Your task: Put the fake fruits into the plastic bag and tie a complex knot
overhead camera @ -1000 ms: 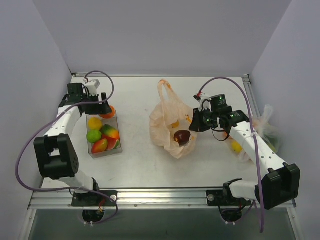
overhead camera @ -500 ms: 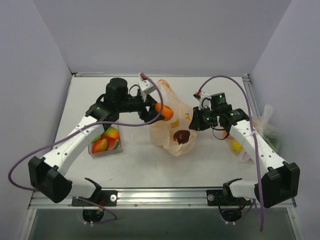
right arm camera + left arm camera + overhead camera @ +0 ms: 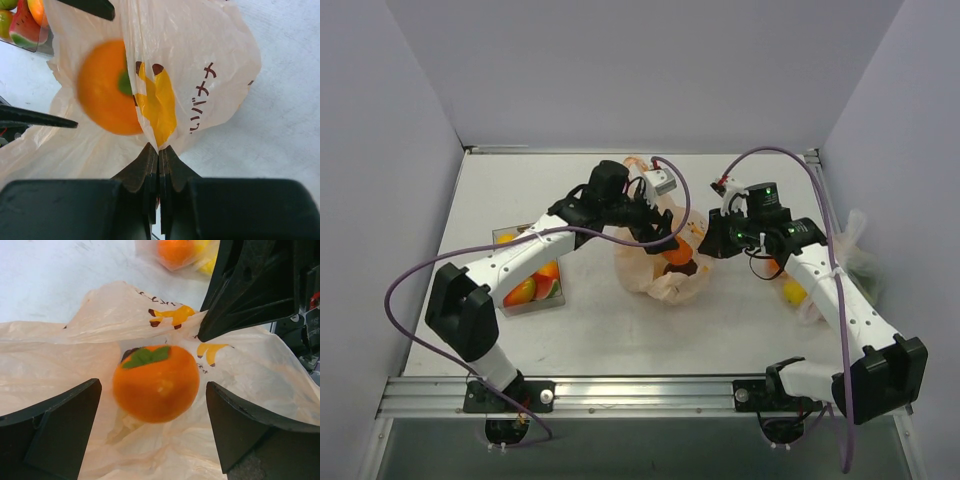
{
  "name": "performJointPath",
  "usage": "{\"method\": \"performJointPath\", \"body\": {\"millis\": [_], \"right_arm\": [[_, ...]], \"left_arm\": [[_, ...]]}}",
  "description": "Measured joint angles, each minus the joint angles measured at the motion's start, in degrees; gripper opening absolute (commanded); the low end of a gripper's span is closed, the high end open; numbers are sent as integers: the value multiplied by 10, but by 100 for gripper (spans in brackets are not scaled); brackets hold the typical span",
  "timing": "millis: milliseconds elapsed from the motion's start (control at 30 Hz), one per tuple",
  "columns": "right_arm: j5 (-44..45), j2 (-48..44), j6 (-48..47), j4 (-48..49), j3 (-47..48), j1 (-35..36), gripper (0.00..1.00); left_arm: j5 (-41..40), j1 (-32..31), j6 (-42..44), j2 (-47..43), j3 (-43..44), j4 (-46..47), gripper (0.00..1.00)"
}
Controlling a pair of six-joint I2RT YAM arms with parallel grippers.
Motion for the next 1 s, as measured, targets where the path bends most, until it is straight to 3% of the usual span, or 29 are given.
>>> {"method": "performJointPath", "body": {"millis": [167, 267, 433, 600, 700, 800, 1000], "right_arm": [[-3, -4, 0, -3, 0, 0, 0], [-3, -5, -2, -4, 0, 0, 0], [-3, -5, -10, -10, 0, 0, 0], [-2, -5, -20, -15, 0, 2, 0], [-2, -5, -23, -19, 0, 4, 0], [-2, -5, -23, -21, 0, 4, 0], [2, -5, -24, -24, 0, 4, 0]], "left_arm": [[-2, 21, 0, -38, 0, -8, 97], [21, 66, -3, -94, -1, -20, 97], [67, 238, 24, -216, -14, -70, 97], [91, 439, 171, -317, -48, -218, 97], [80, 522, 259, -324, -65, -307, 96], [41, 556, 313, -300, -88, -360, 96], [-31, 563, 354, -252, -154, -403, 97]]}}
